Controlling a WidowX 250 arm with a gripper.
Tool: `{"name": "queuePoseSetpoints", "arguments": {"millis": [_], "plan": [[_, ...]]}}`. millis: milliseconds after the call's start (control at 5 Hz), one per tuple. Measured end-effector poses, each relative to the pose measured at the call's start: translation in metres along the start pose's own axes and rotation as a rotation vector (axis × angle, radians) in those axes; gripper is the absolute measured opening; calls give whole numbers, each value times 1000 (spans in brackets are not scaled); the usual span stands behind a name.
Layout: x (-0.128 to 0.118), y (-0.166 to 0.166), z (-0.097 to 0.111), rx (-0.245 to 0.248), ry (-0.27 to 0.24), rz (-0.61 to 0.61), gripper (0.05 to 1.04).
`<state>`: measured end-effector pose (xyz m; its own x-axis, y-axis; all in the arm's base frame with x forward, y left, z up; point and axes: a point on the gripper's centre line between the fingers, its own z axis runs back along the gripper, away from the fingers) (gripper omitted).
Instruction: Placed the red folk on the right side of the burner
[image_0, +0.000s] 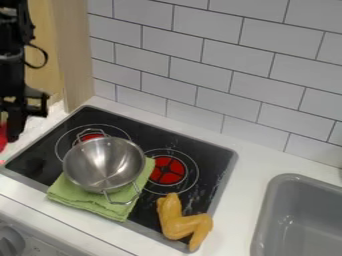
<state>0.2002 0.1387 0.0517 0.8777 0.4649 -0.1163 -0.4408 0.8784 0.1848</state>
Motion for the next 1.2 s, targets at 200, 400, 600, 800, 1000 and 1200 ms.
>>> {"name": "queuePoseSetpoints", "arguments": {"millis": [200,400,600,800,1000,1200], "plan": [[-2,-17,12,-41,-16,174,274],[-3,-45,25,-132,28,360,274],[3,-68,42,-177,40,579,274],[16,-94,51,-207,39,731,274],[23,-115,47,-263,69,862,274],[38,-151,42,-316,66,876,274]]}}
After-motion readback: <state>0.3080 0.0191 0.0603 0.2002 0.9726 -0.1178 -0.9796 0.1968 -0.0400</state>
